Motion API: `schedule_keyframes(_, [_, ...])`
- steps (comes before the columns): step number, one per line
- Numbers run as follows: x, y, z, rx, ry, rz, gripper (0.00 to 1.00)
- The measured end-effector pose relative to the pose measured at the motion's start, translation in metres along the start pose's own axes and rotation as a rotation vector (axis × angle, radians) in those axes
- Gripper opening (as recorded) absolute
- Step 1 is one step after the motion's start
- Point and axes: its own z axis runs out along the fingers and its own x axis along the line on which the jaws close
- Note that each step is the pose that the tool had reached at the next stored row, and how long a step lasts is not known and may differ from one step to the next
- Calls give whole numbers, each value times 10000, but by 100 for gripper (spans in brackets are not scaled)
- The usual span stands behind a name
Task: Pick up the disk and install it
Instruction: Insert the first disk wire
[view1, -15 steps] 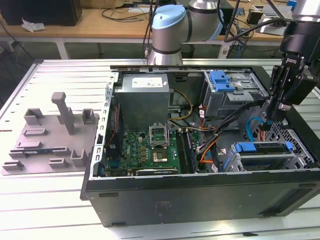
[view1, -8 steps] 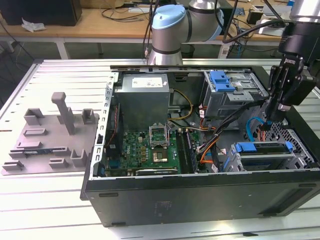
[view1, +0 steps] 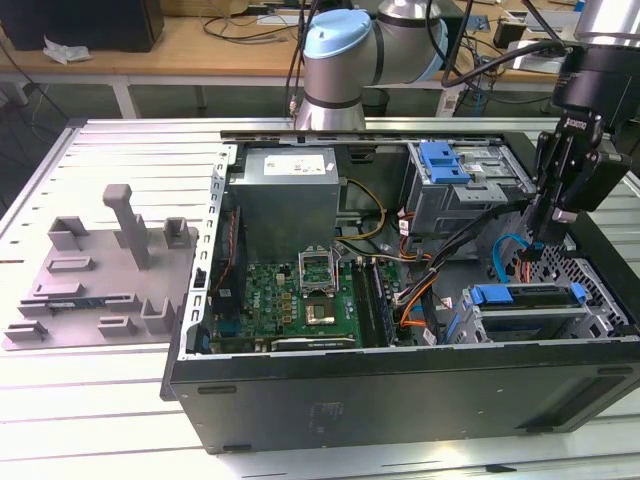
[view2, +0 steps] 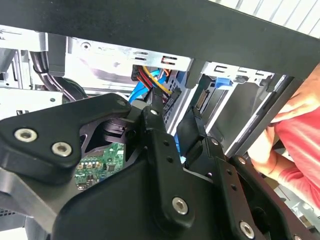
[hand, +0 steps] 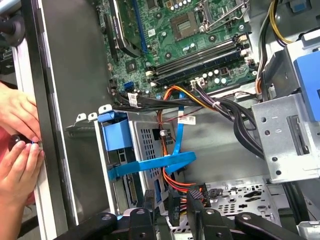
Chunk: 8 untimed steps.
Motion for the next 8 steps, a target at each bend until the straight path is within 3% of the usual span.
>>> schedule_keyframes(2, [-1,0,1,7,1,-16,37])
schedule_keyframes(6, [-2,0,4,14,1,-32,18])
schedule_keyframes(8, [-3,0,5,16,2,-36,17])
